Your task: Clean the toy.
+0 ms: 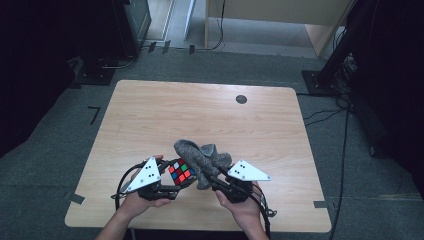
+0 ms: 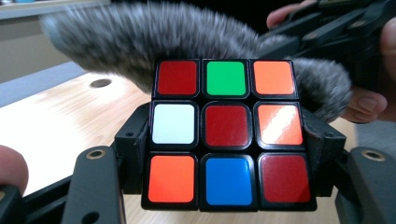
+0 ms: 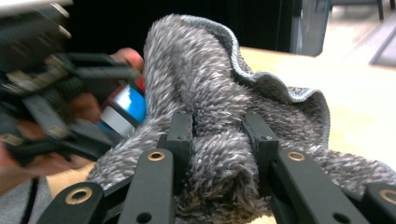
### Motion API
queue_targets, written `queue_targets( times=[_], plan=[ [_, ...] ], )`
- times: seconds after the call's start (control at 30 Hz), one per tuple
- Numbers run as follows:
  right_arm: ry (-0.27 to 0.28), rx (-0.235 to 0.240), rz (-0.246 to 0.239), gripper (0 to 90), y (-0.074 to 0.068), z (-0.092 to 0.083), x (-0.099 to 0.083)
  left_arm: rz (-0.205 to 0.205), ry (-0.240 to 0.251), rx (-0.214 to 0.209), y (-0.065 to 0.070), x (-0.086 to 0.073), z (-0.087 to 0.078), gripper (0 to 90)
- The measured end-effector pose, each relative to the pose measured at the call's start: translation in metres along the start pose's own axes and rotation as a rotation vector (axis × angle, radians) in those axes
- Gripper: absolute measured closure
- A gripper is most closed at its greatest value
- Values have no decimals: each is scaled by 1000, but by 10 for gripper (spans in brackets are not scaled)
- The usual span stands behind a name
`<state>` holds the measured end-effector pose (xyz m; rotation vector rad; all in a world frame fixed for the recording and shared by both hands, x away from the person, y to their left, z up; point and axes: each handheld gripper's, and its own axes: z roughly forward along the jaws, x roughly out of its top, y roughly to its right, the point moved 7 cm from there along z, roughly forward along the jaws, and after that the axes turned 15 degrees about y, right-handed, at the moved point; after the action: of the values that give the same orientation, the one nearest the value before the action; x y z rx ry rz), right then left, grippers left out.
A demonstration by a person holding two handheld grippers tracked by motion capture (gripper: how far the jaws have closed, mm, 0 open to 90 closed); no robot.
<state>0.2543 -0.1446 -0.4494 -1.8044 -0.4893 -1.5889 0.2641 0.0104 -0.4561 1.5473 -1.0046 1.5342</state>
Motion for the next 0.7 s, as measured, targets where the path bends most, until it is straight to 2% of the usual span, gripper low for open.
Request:
queue_targets(
  times=[0.03, 0.1, 0.13, 0.17, 0.2, 0.27, 0.33, 0.4, 0.47, 0.5, 0.53, 0.63, 0.7],
  plan=[
    [-18, -5, 7, 691, 4, 1, -3, -15, 16, -1, -1, 2, -2, 343],
    [-81, -75, -13, 693, 19, 0, -9, -51, 61, -16, -3, 7, -4, 343],
    [-88, -98, -8, 693, 23, -2, -10, -49, 65, -12, -4, 8, -5, 343],
    [-73, -103, 5, 693, 25, -3, -7, -33, 48, -4, -4, 6, -4, 343],
    [-54, -99, 16, 694, 24, -5, -3, -18, 26, 6, -5, 2, -3, 343],
    [-12, -76, 0, 693, 15, -7, 8, -12, -14, 11, -5, -6, 0, 343],
    [20, -23, -26, 692, 1, -7, 17, -19, -19, -4, -2, -7, 3, 343],
    [12, 26, -72, 689, -11, -5, 18, -14, 0, -23, 2, -3, 3, 343],
    [-13, 26, -126, 687, -13, -2, 11, 3, -1, -16, 2, 1, 1, 343],
    [-12, 26, -101, 687, -9, -2, 9, 1, 4, -15, 1, 2, 0, 343],
    [-34, 15, -77, 687, -4, -1, 5, -12, 19, -12, 0, 4, -2, 343],
    [-95, -55, -76, 690, 13, -2, -4, -50, 72, -14, -6, 11, -8, 343],
    [-74, -59, -50, 691, 15, -5, -1, -43, 62, -3, -9, 10, -9, 343]
  ],
)
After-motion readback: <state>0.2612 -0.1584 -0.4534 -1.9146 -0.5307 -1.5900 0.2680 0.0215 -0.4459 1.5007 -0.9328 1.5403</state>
